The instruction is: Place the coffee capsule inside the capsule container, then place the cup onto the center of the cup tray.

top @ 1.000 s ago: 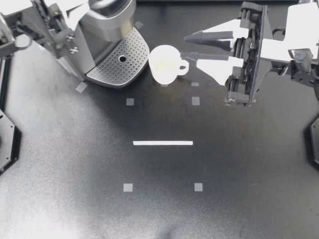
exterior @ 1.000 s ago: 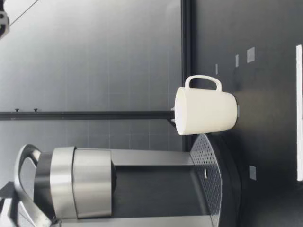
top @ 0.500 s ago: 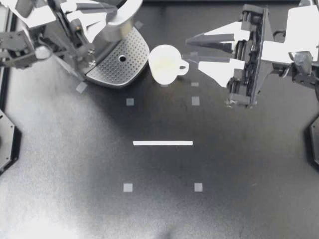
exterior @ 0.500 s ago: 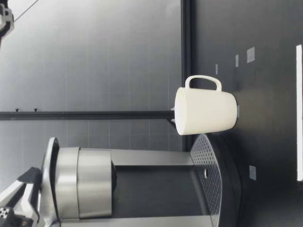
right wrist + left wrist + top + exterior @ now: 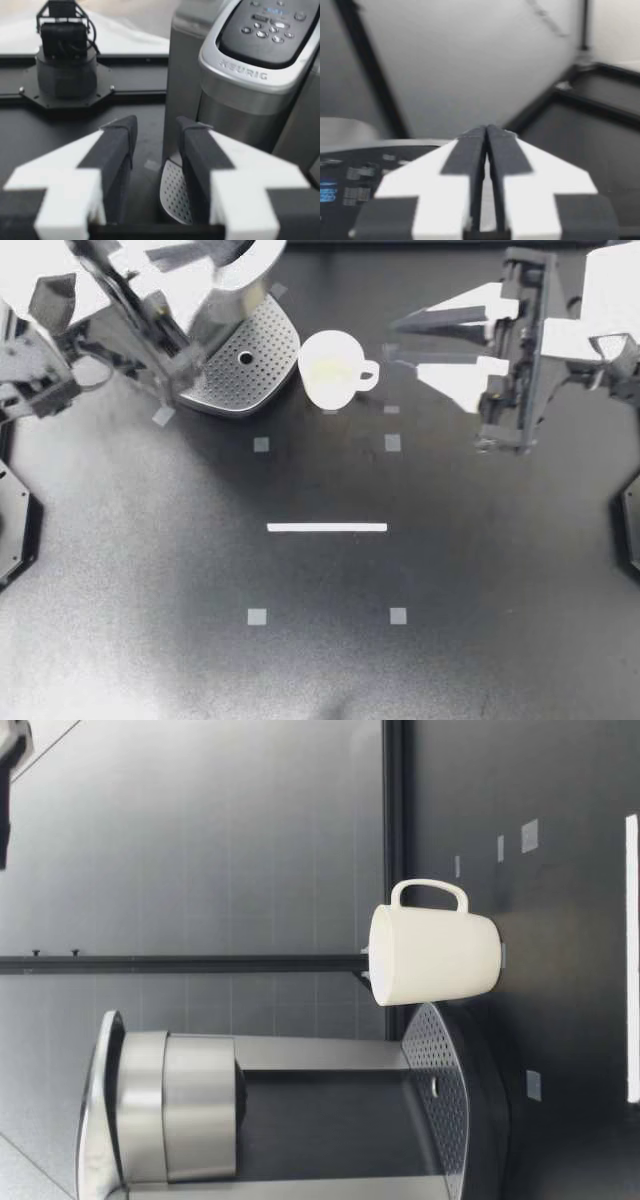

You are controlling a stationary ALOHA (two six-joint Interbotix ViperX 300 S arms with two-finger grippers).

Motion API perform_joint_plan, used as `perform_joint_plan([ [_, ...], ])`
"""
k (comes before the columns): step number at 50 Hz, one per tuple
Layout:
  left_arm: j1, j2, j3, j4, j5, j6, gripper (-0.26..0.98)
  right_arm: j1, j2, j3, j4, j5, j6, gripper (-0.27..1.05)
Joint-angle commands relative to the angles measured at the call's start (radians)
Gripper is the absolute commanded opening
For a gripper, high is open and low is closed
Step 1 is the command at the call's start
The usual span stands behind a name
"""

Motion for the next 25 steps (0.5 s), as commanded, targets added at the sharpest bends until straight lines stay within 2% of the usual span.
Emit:
perform_joint_plan([
  [1,-0.003,-0.005,-0.078,-0.098,0.067,0.126,0.11,-0.026,-0.028,-0.035,-0.002,0.044,0.0,0.44],
  [5,-0.003,-0.003,-0.153,-0.272,0.124,0.344,0.11,-0.071,-0.032,-0.067,-0.003,0.16,-0.003,0.44],
  [10,-0.003,0.0,-0.249,-0.446,0.236,0.555,0.11,-0.115,-0.015,-0.123,-0.018,0.313,-0.018,0.44],
  [17,-0.003,0.018,-0.354,-0.586,0.403,0.735,0.11,-0.16,0.034,-0.198,-0.06,0.479,-0.057,0.44],
  [25,-0.003,0.037,-0.417,-0.723,0.456,0.836,0.11,-0.175,0.106,-0.272,-0.054,0.641,-0.158,0.44],
])
